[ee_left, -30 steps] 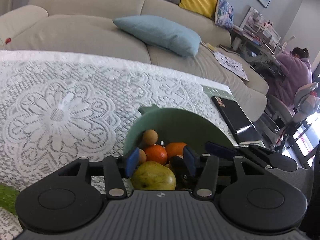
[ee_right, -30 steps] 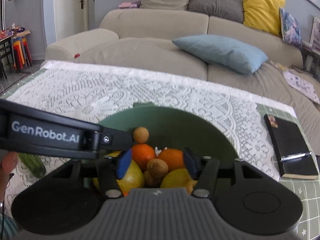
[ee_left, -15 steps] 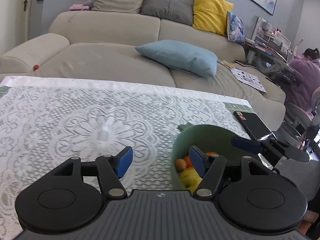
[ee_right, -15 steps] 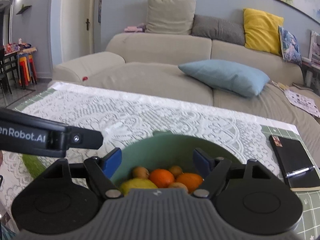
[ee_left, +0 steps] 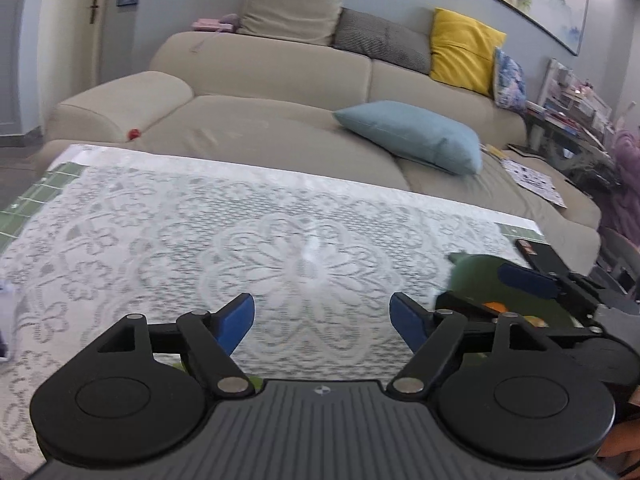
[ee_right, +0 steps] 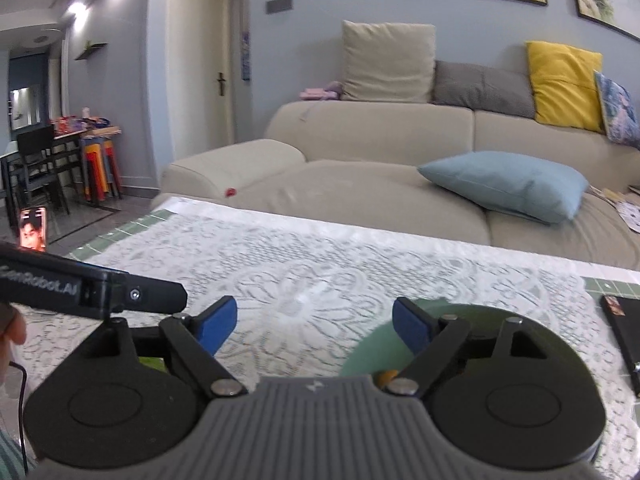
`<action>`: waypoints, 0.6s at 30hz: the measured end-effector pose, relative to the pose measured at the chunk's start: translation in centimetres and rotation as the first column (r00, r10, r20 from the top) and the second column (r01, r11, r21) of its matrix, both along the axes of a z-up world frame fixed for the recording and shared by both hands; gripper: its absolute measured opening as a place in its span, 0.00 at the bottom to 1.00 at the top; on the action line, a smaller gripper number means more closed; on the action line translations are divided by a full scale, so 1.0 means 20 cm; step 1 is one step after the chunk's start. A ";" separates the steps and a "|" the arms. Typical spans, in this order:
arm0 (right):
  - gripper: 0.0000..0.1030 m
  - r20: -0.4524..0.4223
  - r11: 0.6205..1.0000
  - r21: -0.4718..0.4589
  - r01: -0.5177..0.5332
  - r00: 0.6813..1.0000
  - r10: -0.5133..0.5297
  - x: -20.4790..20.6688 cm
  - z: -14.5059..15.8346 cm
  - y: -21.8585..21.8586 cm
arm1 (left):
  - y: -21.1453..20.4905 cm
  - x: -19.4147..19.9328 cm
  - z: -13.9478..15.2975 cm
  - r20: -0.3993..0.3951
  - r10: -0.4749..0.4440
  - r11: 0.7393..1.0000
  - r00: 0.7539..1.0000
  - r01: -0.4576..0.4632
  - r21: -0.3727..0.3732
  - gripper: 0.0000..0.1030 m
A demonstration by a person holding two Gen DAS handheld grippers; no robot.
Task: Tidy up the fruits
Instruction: 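Move both grippers back over the green cucumber on the table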
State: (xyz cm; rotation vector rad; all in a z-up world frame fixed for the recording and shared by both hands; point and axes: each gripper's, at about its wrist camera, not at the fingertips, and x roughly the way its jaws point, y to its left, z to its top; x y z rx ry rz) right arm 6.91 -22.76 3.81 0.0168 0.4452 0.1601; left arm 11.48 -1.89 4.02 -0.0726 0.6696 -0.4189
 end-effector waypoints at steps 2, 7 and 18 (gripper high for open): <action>0.83 -0.001 1.000 0.012 -0.027 1.000 0.027 0.00 0.00 0.04 | 0.05 0.01 -0.01 -0.001 0.006 1.000 1.000 -0.006 0.014 0.88; 0.83 -0.055 0.997 0.022 -0.073 0.996 0.074 0.02 -0.05 0.14 | 0.13 0.02 -0.06 -0.018 -0.013 0.999 1.000 0.013 0.049 0.88; 0.83 -0.234 0.994 -0.009 -0.108 0.967 0.103 0.09 -0.23 0.27 | 0.26 0.05 -0.24 -0.049 -0.050 0.992 0.998 0.056 0.115 0.86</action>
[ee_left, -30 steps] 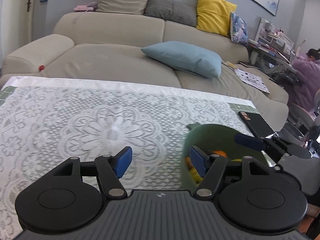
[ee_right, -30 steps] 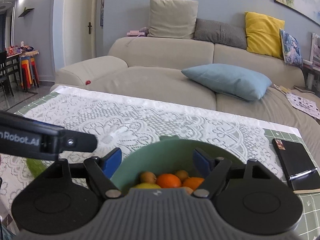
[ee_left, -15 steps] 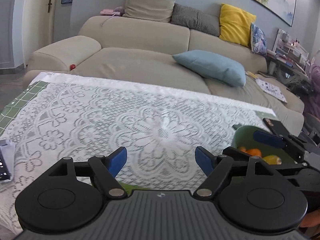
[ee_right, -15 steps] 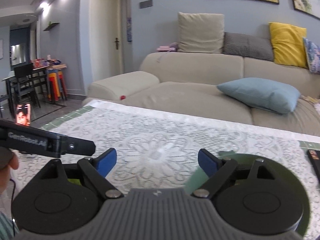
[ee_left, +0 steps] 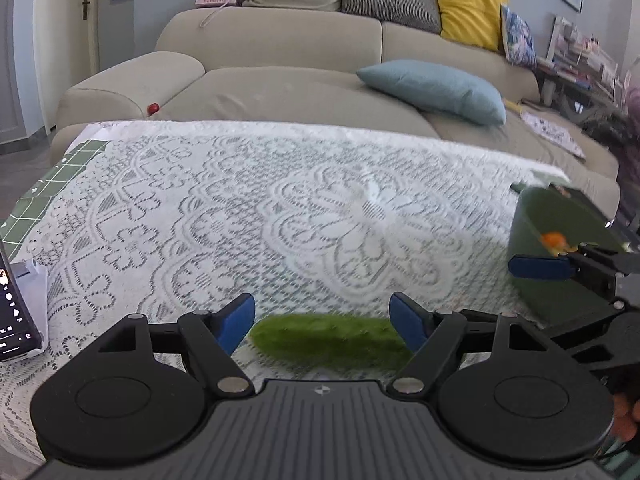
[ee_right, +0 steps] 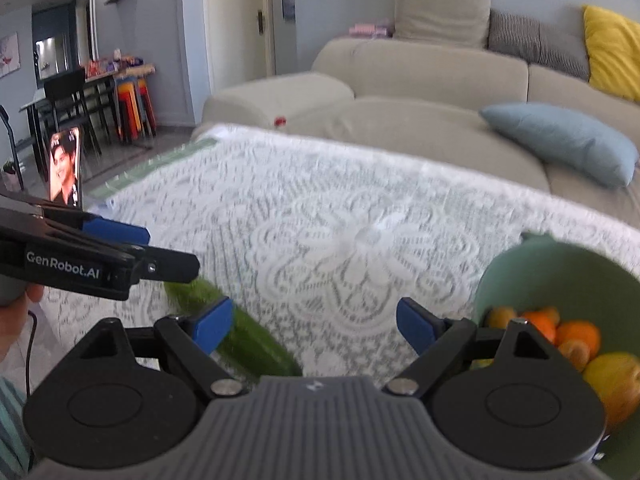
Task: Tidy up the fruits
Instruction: 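Move both grippers back over the green cucumber on the table, then grasp the cucumber with the right gripper while the left gripper grasps its other end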
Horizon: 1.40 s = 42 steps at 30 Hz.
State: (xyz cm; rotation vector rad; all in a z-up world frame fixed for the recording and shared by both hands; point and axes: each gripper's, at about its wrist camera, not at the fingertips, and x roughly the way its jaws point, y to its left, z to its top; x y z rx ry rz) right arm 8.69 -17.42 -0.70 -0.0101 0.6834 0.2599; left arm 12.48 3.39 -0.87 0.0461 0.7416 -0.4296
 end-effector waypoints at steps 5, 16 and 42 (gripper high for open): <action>0.86 0.004 0.997 -0.073 -0.003 1.000 0.003 0.00 -0.05 0.05 | 0.04 0.00 -0.05 -0.006 -0.030 1.000 1.000 0.030 0.004 0.86; 0.77 -0.029 0.991 -0.089 -0.102 0.995 0.100 -0.01 -0.09 0.14 | 0.06 -0.01 -0.13 -0.032 -0.066 0.997 0.997 0.068 0.048 0.86; 0.46 -0.166 0.996 0.073 -0.044 0.985 0.055 0.10 -0.17 0.06 | 0.04 0.06 -0.20 -0.067 -0.058 0.997 0.996 0.061 0.045 0.85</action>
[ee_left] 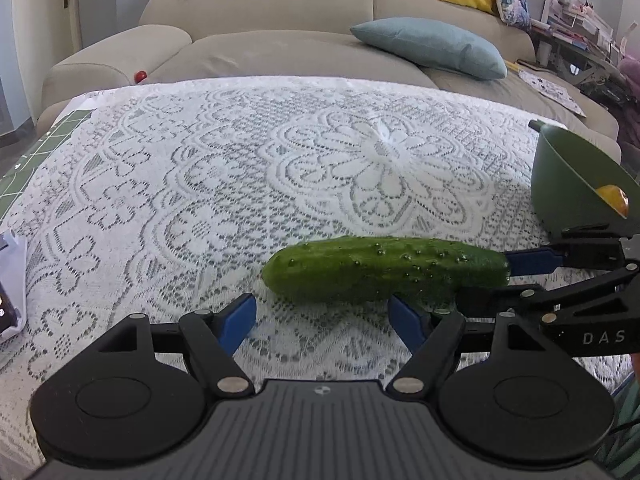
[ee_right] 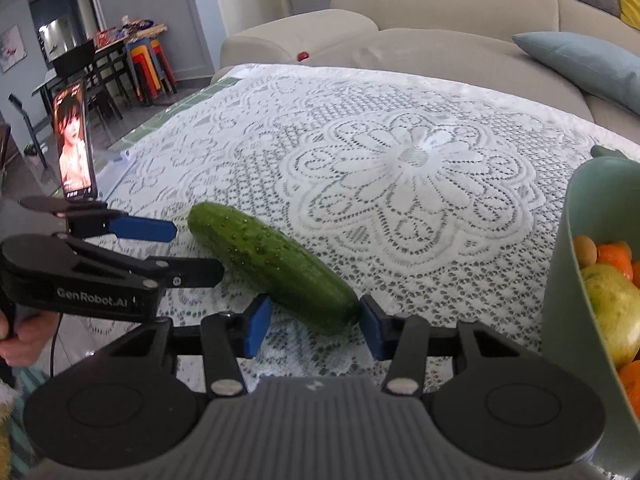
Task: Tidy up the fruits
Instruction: 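Grasp the cucumber with the right gripper while the left gripper grasps its other end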
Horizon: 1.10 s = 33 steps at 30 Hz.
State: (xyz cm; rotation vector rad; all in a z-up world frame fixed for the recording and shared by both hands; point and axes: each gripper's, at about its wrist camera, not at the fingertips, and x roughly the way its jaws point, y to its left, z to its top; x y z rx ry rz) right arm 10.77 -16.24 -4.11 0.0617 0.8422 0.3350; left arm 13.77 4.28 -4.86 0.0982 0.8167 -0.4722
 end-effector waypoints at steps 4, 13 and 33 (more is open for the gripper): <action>0.47 0.003 0.998 0.029 0.048 0.999 -0.048 0.02 0.00 -0.02 | 0.00 0.03 0.00 0.007 0.006 0.999 1.000 -0.006 -0.045 0.85; 0.51 0.052 0.993 0.045 0.111 0.992 -0.113 0.05 0.01 -0.03 | 0.02 0.08 -0.01 0.026 0.059 0.985 0.998 -0.054 -0.163 0.84; 0.53 0.052 0.991 0.045 0.124 0.991 -0.126 0.07 -0.04 -0.01 | 0.08 0.20 -0.05 -0.085 0.176 0.914 0.981 -0.195 -0.355 0.79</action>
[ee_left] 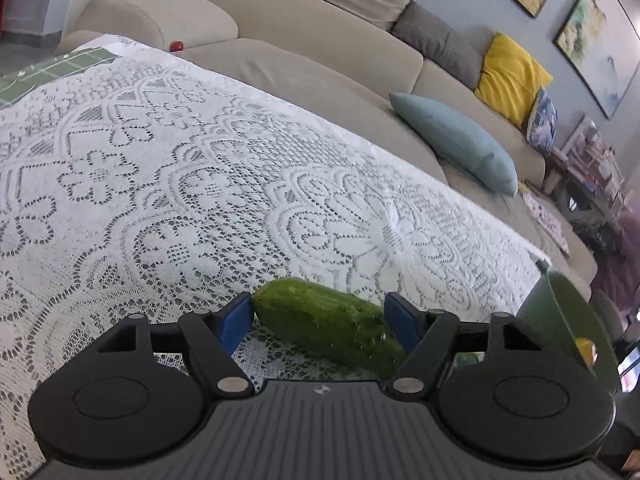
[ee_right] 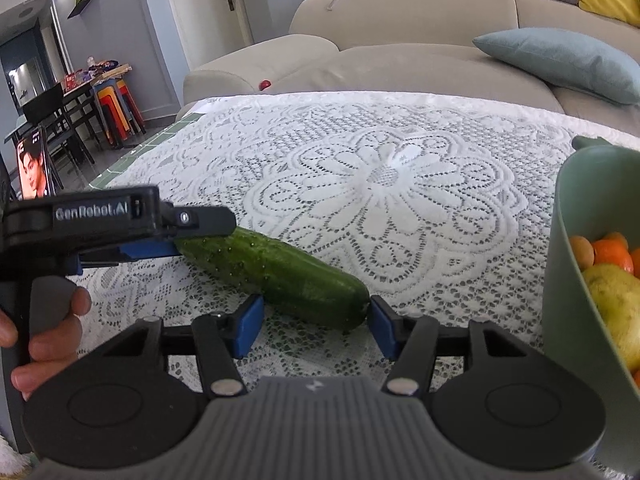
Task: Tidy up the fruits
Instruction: 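Grasp the cucumber with the right gripper while the left gripper grasps its other end, then lift the cucumber with both grippers and carry it over the colander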
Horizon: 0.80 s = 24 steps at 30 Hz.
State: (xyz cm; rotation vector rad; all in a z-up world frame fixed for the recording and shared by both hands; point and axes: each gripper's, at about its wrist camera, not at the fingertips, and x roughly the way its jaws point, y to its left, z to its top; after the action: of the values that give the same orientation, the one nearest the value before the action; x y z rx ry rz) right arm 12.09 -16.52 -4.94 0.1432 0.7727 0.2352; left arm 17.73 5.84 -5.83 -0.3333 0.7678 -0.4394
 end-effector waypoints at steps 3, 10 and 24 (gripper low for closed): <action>0.52 -0.003 1.000 0.010 0.000 1.000 0.000 0.00 0.00 -0.01 | 0.00 -0.01 0.00 0.002 -0.003 1.000 1.000 0.003 0.006 0.79; 0.52 0.000 1.000 0.017 -0.006 1.000 0.006 -0.01 0.01 -0.02 | -0.02 -0.04 0.03 0.026 -0.011 0.999 1.000 0.010 0.037 0.78; 0.52 0.075 0.999 0.040 -0.037 0.997 0.034 -0.06 0.15 -0.05 | -0.01 -0.10 0.19 0.064 0.021 0.999 0.998 -0.023 0.022 0.76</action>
State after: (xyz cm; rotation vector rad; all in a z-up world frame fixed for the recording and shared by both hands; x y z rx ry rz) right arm 10.82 -17.52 -2.03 0.1590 0.6975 0.2888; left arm 15.68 5.63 -2.04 -0.3048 0.7057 -0.4183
